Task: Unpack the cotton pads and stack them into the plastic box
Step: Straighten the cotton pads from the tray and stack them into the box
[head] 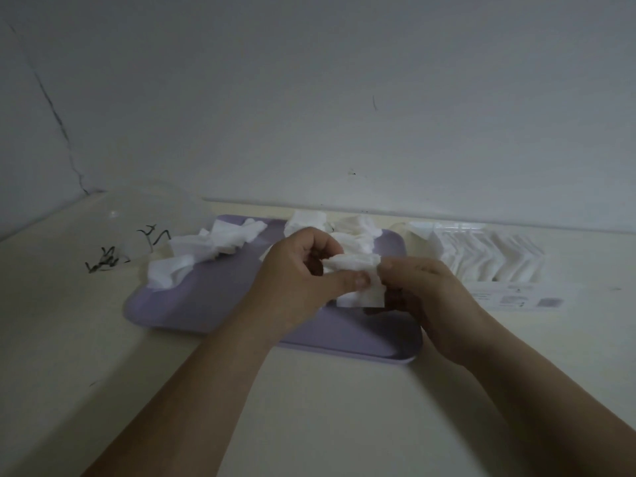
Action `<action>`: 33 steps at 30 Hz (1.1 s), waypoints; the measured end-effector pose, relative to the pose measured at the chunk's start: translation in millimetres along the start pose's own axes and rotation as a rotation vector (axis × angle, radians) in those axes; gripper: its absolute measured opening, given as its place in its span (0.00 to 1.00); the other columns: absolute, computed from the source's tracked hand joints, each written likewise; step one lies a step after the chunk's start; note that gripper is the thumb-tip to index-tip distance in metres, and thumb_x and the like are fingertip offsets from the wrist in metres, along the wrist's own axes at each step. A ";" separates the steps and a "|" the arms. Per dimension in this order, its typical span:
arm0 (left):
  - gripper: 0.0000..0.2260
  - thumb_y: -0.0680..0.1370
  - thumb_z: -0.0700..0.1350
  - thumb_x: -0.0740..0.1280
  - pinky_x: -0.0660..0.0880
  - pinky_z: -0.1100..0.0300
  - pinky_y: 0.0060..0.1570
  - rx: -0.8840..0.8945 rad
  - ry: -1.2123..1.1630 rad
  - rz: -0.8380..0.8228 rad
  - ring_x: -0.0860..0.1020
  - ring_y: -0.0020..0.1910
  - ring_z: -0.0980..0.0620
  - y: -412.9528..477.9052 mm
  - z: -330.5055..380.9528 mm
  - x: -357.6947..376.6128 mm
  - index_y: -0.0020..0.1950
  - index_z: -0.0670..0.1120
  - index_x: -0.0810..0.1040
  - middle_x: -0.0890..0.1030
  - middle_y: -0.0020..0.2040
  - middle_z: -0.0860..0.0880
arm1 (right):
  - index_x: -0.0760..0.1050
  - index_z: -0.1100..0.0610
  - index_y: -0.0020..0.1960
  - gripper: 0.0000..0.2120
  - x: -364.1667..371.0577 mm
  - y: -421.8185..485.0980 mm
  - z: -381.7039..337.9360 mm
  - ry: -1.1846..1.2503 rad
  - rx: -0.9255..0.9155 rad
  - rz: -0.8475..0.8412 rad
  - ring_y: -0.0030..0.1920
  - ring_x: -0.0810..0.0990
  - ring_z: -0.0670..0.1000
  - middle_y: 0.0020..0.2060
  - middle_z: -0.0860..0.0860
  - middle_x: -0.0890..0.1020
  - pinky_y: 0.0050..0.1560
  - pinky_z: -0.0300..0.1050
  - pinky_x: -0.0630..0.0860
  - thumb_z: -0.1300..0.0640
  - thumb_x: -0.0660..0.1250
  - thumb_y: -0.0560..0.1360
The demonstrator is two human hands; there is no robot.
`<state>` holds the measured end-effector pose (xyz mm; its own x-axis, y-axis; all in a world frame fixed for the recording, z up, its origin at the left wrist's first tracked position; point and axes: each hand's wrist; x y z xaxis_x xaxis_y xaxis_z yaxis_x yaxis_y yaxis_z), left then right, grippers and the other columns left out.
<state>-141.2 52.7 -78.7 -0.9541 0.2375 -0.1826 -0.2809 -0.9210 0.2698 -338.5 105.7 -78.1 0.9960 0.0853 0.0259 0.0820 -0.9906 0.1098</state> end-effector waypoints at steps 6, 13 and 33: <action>0.24 0.65 0.57 0.82 0.66 0.55 0.28 0.175 0.313 0.177 0.65 0.27 0.57 -4.8 -0.9 9.0 0.34 0.49 0.67 0.69 0.27 0.56 | 0.85 0.62 0.43 0.12 6.0 0.8 3.0 -0.030 -0.028 0.089 0.42 0.80 0.56 0.39 0.60 0.83 0.51 0.58 0.76 0.53 0.76 0.78; 0.13 0.67 0.54 0.82 0.72 0.60 0.35 0.317 0.367 0.210 0.72 0.32 0.54 0.0 -6.0 13.4 0.40 0.53 0.80 0.76 0.39 0.59 | 0.78 0.75 0.53 0.18 4.5 0.5 1.0 0.126 0.020 0.145 0.48 0.82 0.60 0.46 0.65 0.83 0.54 0.58 0.77 0.58 0.68 0.82; 0.05 0.75 0.43 0.77 0.73 0.60 0.30 0.030 0.105 0.094 0.76 0.27 0.55 -4.1 8.1 6.5 0.43 0.46 0.82 0.82 0.32 0.47 | 0.82 0.67 0.54 0.18 7.2 -0.1 1.8 -0.111 -0.015 0.138 0.44 0.88 0.56 0.45 0.61 0.88 0.46 0.52 0.84 0.52 0.76 0.76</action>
<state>-147.0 60.5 -73.3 -0.9605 0.1155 -0.2530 -0.1954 -0.9275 0.3187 -331.3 106.2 -79.8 0.9956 -0.0642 -0.0682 -0.0551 -0.9903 0.1275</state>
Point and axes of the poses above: each hand's wrist, its own y-axis towards the middle knuckle, its own x-axis out of the palm, z = x × y
